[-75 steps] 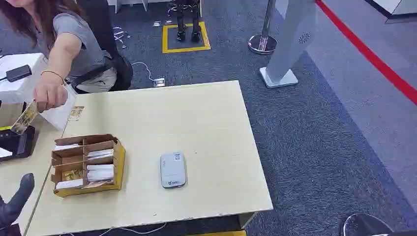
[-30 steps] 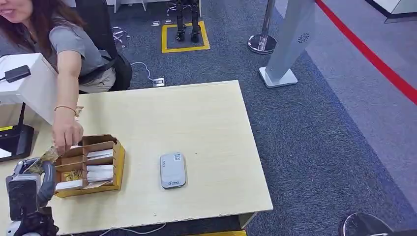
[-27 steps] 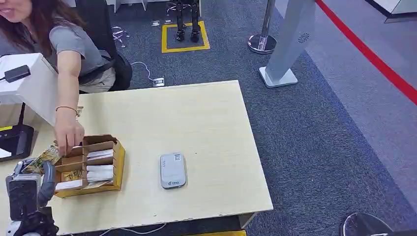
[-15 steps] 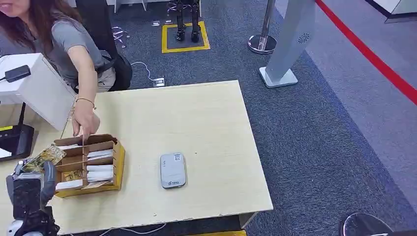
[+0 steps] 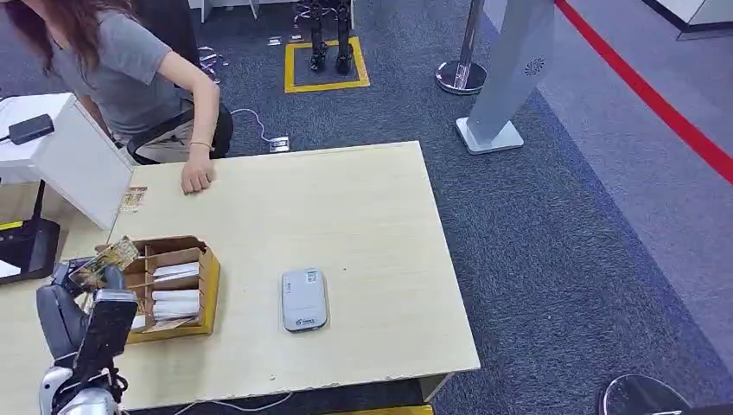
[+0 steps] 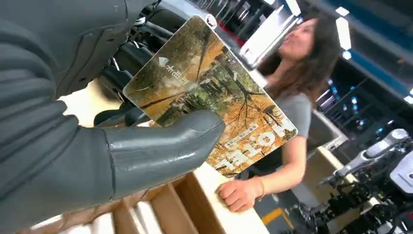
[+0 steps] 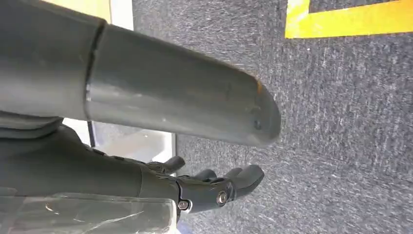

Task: Pass the card to the sensor for recognition and then transmit it.

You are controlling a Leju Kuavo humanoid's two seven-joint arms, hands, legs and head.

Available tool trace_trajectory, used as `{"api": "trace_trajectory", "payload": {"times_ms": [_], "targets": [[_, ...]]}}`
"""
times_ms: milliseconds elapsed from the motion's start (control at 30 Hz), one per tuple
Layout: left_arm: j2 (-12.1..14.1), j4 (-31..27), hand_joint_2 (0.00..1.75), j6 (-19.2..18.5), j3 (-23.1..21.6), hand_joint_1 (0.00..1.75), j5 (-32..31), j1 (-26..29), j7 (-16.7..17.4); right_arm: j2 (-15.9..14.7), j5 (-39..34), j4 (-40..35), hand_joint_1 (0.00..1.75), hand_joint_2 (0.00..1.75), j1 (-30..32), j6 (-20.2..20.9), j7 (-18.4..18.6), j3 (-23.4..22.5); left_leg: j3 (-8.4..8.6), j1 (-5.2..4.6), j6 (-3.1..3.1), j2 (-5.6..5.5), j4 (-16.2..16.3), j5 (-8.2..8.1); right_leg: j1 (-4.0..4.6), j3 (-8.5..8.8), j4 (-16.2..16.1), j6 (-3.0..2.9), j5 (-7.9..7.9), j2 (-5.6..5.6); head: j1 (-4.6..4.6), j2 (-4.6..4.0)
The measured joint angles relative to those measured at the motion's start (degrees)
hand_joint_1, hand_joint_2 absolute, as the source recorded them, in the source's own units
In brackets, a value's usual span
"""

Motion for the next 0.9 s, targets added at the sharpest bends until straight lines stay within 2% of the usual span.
{"api": "trace_trajectory", "payload": {"times_ms": [167, 467, 700, 800, 900], "targets": [[0.20, 2.39, 1.75, 4.32, -3.90, 1.75, -15.09, -3.70, 3.63, 0.02, 0.11, 0.00, 0.00, 0.00, -0.01, 0.94, 0.72, 1.40, 0.01, 0.00, 0.00, 0.00, 0.01, 0.00, 0.00, 0.02, 0.00, 0.01, 0.02, 0.00, 0.02, 0.00], [0.20, 5.47, 1.75, 5.08, -7.61, 1.75, -17.57, -6.28, 4.68, 0.02, 0.11, 0.00, 0.00, 0.00, -0.01, 0.96, 0.79, 2.51, -0.01, 0.00, 0.00, 0.02, 0.03, -0.01, 0.00, -0.02, 0.00, 0.01, 0.01, 0.04, 0.00, 0.00], [0.42, 10.30, 1.75, 5.87, -13.06, 1.75, -33.36, -9.33, 10.65, 0.02, 0.11, 0.00, 0.00, 0.00, -0.05, 1.16, 0.77, 3.63, -0.03, 0.00, 0.00, 0.01, 0.03, 0.00, 0.00, -0.02, 0.00, 0.01, 0.02, 0.02, 0.00, 0.00], [0.05, 13.50, 1.75, 5.67, -17.18, 1.75, -37.11, -10.98, 12.29, 0.02, 0.11, 0.00, 0.00, 0.00, -0.09, 1.90, 0.83, 4.00, -0.03, 0.00, 0.01, 0.02, 0.09, 0.00, -0.01, -0.01, 0.00, 0.05, 0.05, 0.03, 0.00, 0.00], [-0.44, 16.38, 1.75, 4.90, -20.99, 1.75, -37.99, -12.32, 13.27, 0.02, 0.11, 0.00, 0.00, 0.00, -0.08, 2.10, 0.99, 4.44, -0.04, -0.01, 0.01, 0.02, 0.10, 0.00, -0.02, -0.02, 0.00, 0.05, 0.05, 0.03, 0.00, 0.00]]}}
